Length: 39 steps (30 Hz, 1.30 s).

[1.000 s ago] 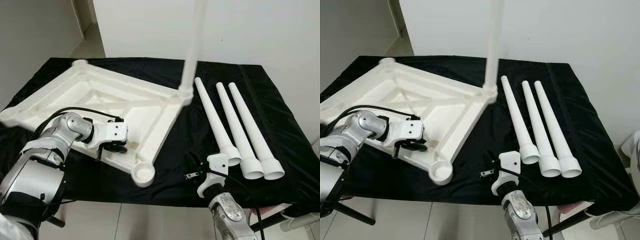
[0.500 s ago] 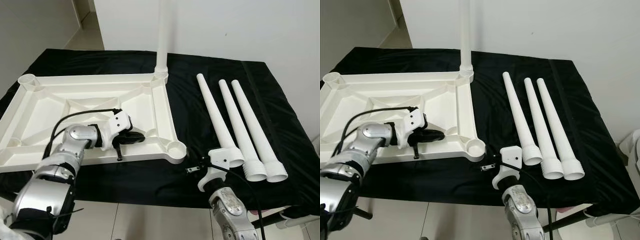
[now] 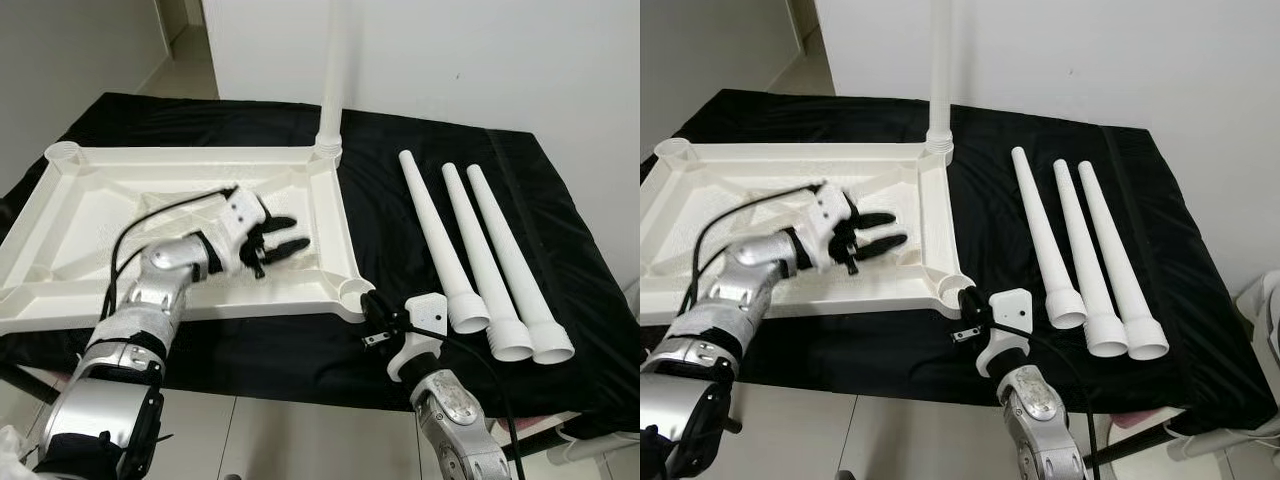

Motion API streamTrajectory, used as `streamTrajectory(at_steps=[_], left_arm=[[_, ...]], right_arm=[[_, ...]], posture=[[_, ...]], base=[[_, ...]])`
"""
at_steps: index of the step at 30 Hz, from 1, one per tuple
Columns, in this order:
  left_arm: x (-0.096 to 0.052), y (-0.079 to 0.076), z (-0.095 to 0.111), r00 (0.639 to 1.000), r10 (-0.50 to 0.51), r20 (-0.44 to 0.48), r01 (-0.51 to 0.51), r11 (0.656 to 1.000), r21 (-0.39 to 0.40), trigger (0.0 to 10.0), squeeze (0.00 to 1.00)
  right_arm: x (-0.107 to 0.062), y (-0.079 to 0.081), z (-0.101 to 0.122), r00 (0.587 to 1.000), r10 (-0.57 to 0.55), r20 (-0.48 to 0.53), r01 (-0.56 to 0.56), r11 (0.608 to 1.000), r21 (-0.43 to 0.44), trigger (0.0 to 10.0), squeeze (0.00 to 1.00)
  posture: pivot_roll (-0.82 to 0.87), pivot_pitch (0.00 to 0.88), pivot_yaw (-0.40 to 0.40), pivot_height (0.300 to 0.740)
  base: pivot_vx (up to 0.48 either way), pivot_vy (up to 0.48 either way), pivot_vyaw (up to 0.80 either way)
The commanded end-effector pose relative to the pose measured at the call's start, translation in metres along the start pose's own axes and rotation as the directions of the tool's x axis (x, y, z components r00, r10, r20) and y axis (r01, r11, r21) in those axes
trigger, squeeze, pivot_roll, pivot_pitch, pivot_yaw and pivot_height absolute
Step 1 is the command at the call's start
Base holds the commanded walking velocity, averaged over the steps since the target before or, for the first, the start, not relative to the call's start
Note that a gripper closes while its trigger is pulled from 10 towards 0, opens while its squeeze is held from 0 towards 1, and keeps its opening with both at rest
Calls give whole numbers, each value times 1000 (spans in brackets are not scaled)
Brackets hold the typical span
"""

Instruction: Building children table

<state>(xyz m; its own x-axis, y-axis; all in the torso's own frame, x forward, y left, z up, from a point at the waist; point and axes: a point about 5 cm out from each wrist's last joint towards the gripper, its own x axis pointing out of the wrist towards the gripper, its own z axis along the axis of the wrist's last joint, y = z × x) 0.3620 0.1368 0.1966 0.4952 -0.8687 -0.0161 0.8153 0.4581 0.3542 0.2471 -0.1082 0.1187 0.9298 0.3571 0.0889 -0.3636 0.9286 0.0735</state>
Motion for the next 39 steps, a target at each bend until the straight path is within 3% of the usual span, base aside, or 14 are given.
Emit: streamTrajectory(at_steps=[1,2,3,4,5,6,8,10,13,17,23,25,39], left_arm=[[-3,3,4,999,31,24,-31,999,-20,10000,0],[-3,3,4,999,31,24,-31,999,-20,10000,0],[-7,9,8,994,101,52,-99,994,-35,10000,0],[-7,9,8,994,101,52,-99,994,-35,10000,0],[-12,13,9,981,185,61,-182,982,-47,10000,0],[-12,13,9,981,185,61,-182,982,-47,10000,0],[-21,21,5,935,350,57,-341,931,-131,10000,0],[-21,21,5,935,350,57,-341,931,-131,10000,0],[-29,27,13,860,505,70,-482,851,-209,10000,0],[-28,19,24,840,532,105,-507,840,-194,10000,0],[-25,12,22,849,518,101,-501,851,-157,10000,0],[-22,1,9,851,523,59,-509,846,-162,10000,0],[-38,-13,-3,822,569,-29,-562,800,-211,10000,0]], right_arm=[[0,-2,-3,1000,-4,-14,4,1000,10,10000,0],[0,-2,-3,1000,-4,-14,4,1000,10,10000,0],[3,-2,-1,1000,-8,1,8,1000,15,10000,0],[3,-2,-1,1000,-8,1,8,1000,15,10000,0],[5,-4,2,1000,-20,22,20,1000,16,10000,0],[5,-4,2,1000,-20,22,20,1000,16,10000,0],[11,-11,10,995,-73,72,72,997,10,10000,0],[11,-11,10,995,-73,72,72,997,10,10000,0],[18,-29,21,979,-166,118,167,986,-1,10000,0],[23,-45,28,959,-245,140,249,969,-10,10000,0],[24,-52,29,950,-280,141,284,959,-12,10000,0],[22,-70,29,920,-371,128,376,927,-16,10000,1000],[11,-86,27,875,-467,129,475,879,-41,10000,1000]], posture=[[-62,50,-9,740],[-62,50,-9,740],[-58,44,-11,740],[-58,44,-11,740],[-56,41,-14,740],[-56,41,-14,740],[-51,32,-27,740],[-51,32,-27,740],[-45,21,-38,740],[-39,15,-48,740],[-35,12,-52,740],[-39,1,-57,740],[-59,1,-51,740]], base=[[0,0,0],[0,0,0],[0,0,0],[0,0,0],[0,0,0],[0,0,0],[0,0,0],[0,0,0],[0,0,0],[0,0,0],[0,0,0],[0,0,0],[0,0,0]])
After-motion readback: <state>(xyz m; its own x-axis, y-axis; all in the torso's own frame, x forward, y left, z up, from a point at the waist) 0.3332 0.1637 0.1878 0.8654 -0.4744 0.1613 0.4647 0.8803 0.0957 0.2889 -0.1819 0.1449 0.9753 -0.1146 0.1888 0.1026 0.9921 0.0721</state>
